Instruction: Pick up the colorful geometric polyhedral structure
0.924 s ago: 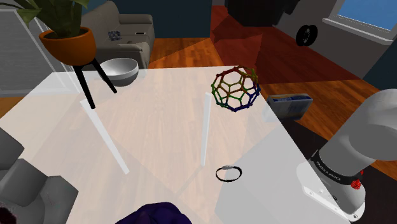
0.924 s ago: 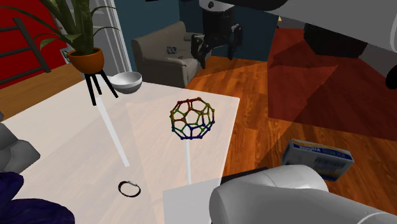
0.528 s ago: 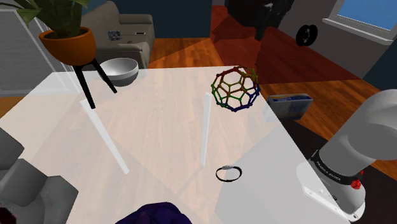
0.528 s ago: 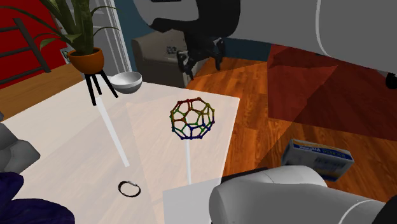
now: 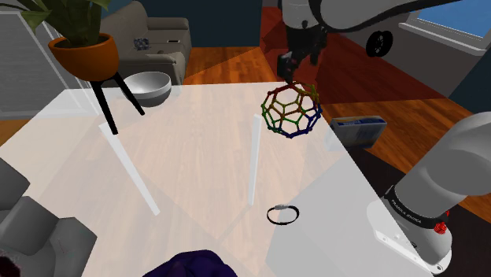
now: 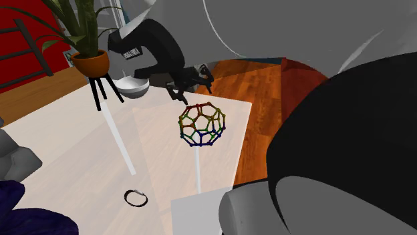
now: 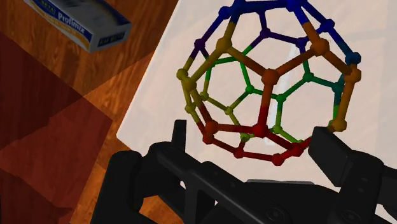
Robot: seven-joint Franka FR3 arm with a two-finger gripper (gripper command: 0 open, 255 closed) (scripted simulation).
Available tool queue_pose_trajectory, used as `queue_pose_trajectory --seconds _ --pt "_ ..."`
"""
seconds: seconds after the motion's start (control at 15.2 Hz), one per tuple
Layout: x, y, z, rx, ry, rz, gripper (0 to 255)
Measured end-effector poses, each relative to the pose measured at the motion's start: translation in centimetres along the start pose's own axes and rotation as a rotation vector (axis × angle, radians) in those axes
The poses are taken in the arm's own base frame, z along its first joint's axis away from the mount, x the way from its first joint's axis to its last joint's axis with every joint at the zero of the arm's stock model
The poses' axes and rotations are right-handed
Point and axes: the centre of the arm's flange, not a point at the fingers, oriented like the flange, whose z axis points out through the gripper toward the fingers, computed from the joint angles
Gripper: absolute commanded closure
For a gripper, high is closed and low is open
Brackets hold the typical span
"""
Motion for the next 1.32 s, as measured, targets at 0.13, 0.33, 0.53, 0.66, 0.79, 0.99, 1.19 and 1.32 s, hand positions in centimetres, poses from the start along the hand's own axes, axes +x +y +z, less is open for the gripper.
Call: queue_pose_trajectory --seconds 0.13,0.33,0.53,0.66,0.79,0.99,1.19,1.32 --pt "0.7 -2.2 1.8 -0.041 -0.019 0.023 0" --pt "0.8 -3.5 3.5 -0.056 -0.025 0.032 0" --pt "0.6 -4.2 4.9 -0.058 -0.026 0.034 0" --pt "0.5 -4.6 5.8 -0.058 -0.026 0.034 0" --pt "0.4 -4.8 6.0 -0.058 -0.025 0.034 255" --pt "0.5 -4.8 6.0 -0.058 -0.023 0.035 255" --pt "0.5 -4.9 6.0 -0.059 -0.023 0.035 255" --pt "0.4 -4.8 6.0 -0.058 -0.023 0.036 255"
